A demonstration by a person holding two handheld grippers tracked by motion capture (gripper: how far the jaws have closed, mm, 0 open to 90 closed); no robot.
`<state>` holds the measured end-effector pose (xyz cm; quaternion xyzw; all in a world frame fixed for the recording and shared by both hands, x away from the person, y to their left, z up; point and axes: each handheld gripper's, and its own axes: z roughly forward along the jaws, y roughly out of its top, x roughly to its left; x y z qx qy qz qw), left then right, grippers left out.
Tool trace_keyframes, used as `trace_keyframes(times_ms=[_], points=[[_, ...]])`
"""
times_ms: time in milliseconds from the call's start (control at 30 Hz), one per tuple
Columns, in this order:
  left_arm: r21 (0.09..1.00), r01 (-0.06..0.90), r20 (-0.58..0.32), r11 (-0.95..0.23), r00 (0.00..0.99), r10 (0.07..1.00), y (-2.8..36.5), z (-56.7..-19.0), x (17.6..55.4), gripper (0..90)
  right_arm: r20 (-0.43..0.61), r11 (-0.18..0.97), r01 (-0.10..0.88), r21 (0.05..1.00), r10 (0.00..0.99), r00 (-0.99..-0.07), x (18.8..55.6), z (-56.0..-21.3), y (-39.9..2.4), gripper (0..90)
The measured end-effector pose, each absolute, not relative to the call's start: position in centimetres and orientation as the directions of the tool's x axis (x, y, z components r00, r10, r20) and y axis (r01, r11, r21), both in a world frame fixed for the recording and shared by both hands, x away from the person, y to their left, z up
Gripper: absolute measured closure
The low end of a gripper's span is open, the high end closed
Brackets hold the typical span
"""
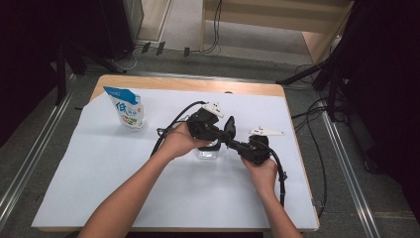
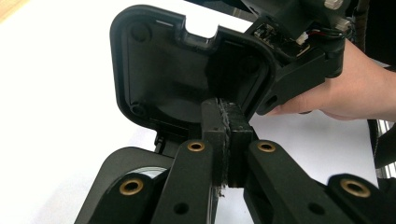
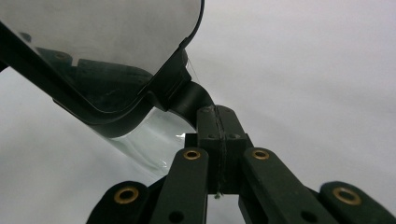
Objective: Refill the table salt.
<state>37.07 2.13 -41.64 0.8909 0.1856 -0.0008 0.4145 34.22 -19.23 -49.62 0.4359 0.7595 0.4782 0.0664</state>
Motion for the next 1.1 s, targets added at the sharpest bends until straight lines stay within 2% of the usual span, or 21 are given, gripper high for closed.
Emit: trace_keyframes(times_ms=[333, 600, 733, 800, 1100], points=[[0.747, 0.344, -0.179, -0.569, 0.928, 0.327, 1.9, -42.1, 37.3, 89.9, 0.303, 0.168, 0.593, 0.787, 0.732, -0.61, 34.2, -49.5, -19.2, 90.0], [0.746, 0.351, -0.191, -0.566, 0.927, 0.323, 3.0, -42.0, 36.7, 85.1, 0.302, 0.169, 0.591, 0.789, 0.731, -0.612, 34.1, -49.4, -19.3, 90.0], [0.744, 0.371, -0.202, -0.555, 0.917, 0.344, 4.4, -42.0, 36.5, 81.0, 0.297, 0.17, 0.592, 0.787, 0.737, -0.607, 34.0, -49.2, -19.9, 85.0], [0.738, 0.392, -0.218, -0.549, 0.908, 0.357, 5.5, -42.1, 36.4, 75.9, 0.289, 0.18, 0.589, 0.788, 0.737, -0.611, 33.8, -49.1, -20.1, 80.0], [0.746, 0.431, -0.254, -0.508, 0.889, 0.381, 8.2, -42.6, 35.5, 64.8, 0.257, 0.219, 0.567, 0.794, 0.725, -0.639, 32.7, -48.2, -20.5, 71.3]])
